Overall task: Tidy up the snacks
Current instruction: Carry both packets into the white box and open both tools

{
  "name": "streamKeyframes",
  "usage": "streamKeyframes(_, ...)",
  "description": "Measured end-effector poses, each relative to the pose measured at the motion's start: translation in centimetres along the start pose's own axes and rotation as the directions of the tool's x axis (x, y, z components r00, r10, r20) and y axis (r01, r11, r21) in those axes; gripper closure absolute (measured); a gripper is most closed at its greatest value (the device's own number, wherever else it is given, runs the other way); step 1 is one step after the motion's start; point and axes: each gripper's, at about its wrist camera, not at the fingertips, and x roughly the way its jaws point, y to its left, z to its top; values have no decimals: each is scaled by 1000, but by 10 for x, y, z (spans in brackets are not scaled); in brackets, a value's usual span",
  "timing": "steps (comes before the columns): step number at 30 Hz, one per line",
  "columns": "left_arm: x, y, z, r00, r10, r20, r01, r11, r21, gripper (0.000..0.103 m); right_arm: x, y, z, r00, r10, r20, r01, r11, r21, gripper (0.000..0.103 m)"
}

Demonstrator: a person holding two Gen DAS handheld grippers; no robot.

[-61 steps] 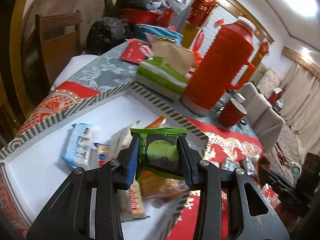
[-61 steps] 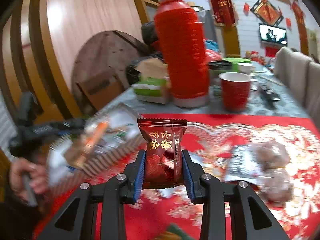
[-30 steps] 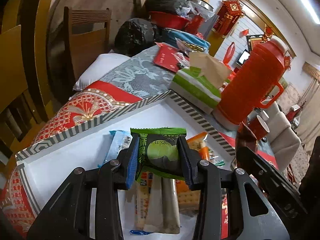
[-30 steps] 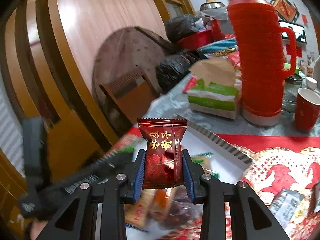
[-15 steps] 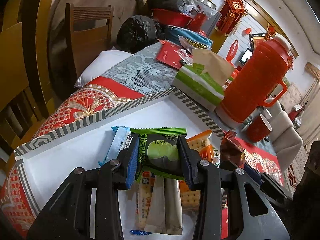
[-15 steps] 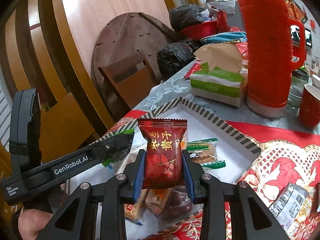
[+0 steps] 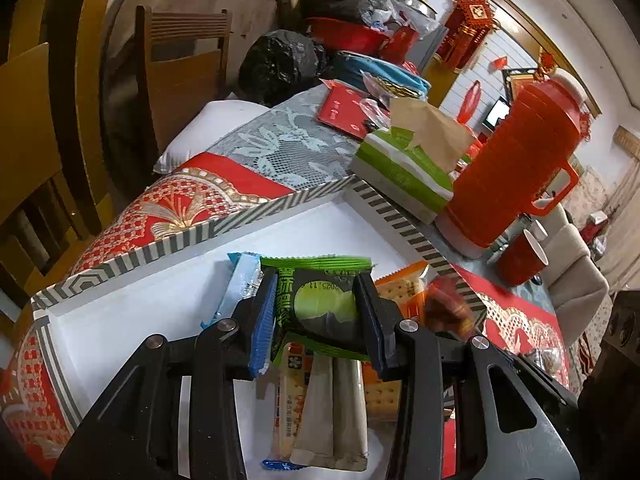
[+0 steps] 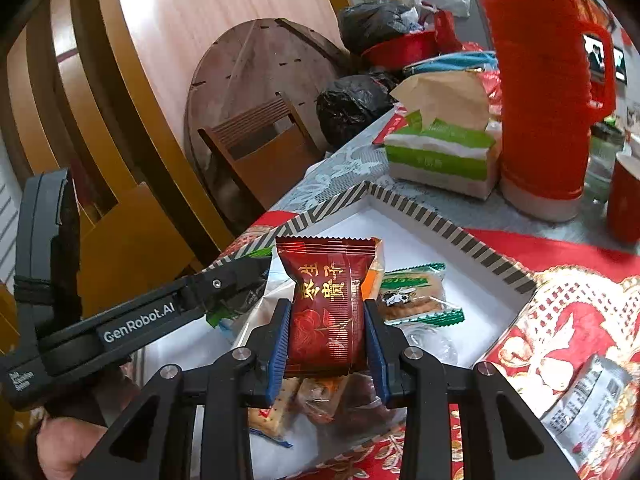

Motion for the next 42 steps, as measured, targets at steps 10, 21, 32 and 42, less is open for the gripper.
streamKeyframes(10, -1, 5, 1, 1000, 15, 8, -15, 1000, -27, 55, -13, -1, 4, 999, 13, 50, -13, 1000, 16, 65)
streamKeyframes(21, -4, 3, 0, 999, 37, 23, -36, 999, -12, 51, -19, -2, 5, 997, 16, 70, -17, 1000, 14, 65)
streamKeyframes(32, -7, 0, 0, 998, 58, 41, -58, 998, 6, 42, -35, 6, 8, 993, 27, 115, -29, 999, 18, 50)
streamKeyframes(42, -9, 5, 0, 999, 3, 46, -2, 1000, -27, 27, -87, -2, 14, 983, -55, 176, 57, 998, -6, 40)
